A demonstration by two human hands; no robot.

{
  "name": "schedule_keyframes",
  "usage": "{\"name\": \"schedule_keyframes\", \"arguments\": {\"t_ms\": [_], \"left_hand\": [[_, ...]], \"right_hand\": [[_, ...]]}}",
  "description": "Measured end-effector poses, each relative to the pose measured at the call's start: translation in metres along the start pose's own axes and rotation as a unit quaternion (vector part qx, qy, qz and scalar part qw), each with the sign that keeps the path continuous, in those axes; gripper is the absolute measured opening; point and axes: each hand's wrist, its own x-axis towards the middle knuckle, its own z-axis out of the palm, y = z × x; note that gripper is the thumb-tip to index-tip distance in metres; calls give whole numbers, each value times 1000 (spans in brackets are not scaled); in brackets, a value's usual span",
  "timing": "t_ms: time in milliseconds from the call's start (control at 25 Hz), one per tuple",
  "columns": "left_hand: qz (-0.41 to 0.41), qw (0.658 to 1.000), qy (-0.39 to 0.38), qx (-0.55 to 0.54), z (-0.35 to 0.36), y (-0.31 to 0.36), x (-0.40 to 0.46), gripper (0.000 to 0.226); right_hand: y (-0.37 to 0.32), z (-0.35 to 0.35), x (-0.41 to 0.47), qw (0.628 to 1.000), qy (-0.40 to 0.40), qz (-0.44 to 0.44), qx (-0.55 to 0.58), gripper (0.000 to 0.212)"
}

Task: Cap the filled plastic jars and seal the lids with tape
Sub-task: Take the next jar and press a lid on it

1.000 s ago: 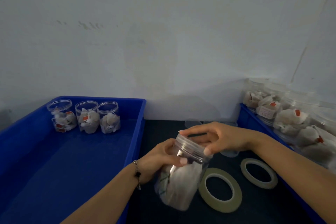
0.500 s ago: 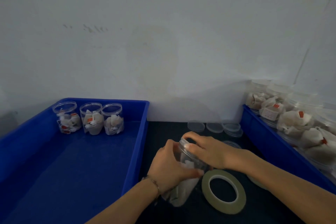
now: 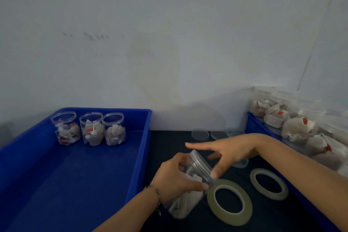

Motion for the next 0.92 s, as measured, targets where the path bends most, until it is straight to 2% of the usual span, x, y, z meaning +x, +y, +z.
{"name": "schedule_keyframes", "arguments": {"t_ms": [80, 160, 320, 400, 480, 560, 720, 800, 920], "left_hand": [[5, 1000, -3, -3, 0, 1, -1, 82], [7, 1000, -4, 9, 0, 0, -3, 80], [3, 1000, -21, 9, 4, 2, -7, 72], [10, 1000, -20, -22, 2, 6, -8, 69], [19, 995, -37, -88, -3, 9, -8, 65], [21, 982, -78, -168, -11, 9, -8, 67], [3, 933, -164, -322, -17, 6, 2, 94], [8, 929, -178, -325, -17, 6, 4, 91], [15, 945, -174, -275, -16, 2, 2, 78]], "right_hand": [[6, 6, 6, 999, 8, -30, -7, 92], [8, 10, 11, 999, 39, -26, -2, 93], [13, 19, 18, 995, 82, -12, -61, 92], [17, 20, 16, 991, 117, -22, -53, 87], [16, 18, 10, 987, 151, -51, 0, 76], [13, 11, -2, 984, 143, -97, 38, 65], [11, -17, -37, 961, 141, -196, 134, 74], [13, -23, -45, 959, 112, -204, 160, 75], [10, -15, -33, 974, 43, -191, 113, 75]]}}
